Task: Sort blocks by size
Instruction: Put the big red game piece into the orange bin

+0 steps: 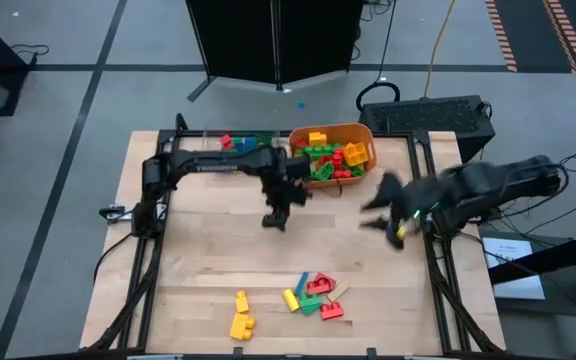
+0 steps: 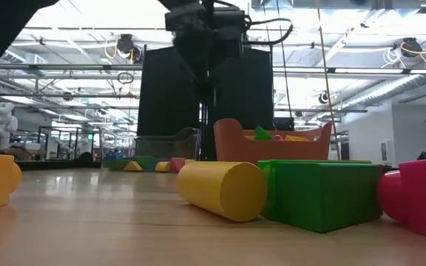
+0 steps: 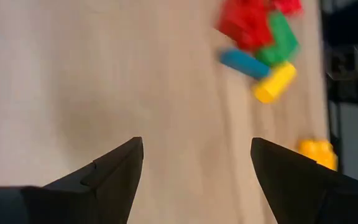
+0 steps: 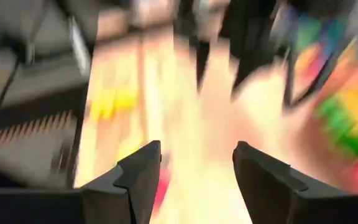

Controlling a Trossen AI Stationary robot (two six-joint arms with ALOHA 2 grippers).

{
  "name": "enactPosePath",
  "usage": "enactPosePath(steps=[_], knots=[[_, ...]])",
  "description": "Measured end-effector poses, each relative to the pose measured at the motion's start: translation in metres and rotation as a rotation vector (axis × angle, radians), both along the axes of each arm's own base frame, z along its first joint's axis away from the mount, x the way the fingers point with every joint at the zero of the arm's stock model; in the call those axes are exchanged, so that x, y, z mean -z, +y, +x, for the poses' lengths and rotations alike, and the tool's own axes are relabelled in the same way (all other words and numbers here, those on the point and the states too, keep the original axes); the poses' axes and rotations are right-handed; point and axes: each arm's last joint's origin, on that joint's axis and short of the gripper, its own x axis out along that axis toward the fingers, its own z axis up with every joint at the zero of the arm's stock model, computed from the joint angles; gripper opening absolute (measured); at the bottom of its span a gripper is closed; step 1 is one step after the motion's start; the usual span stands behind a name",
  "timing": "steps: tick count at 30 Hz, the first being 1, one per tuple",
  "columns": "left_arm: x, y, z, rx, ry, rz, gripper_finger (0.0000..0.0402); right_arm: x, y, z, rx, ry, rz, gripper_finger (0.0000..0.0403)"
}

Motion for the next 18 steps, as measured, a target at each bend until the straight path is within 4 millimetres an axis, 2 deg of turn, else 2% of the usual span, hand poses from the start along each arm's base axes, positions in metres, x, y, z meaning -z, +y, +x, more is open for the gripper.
enactPosePath(steps=[4,8,10,14,18], knots=[[0.000,-0.022,-0.004,0.076,0.007,-0.029,0.0301,0.058,0.032,0.030,-0.095,0.173,0.071,0.0182],[-0.001,-0.024,-0.010,0.095,0.051,-0.022,0.0301,0.106,0.053,0.056,-0.140,0.234,0.061,0.0179],[-0.008,-0.019,-0.017,0.078,0.060,-0.012,0.0301,0.130,0.058,0.066,-0.130,0.281,0.052,0.0179],[-0.021,-0.005,-0.029,0.036,0.067,-0.005,0.0301,0.154,0.072,0.084,-0.181,0.228,0.114,0.0175],[-0.042,0.009,-0.044,-0.011,0.027,0.006,0.0301,0.178,0.094,0.092,-0.214,0.265,0.158,0.0166]])
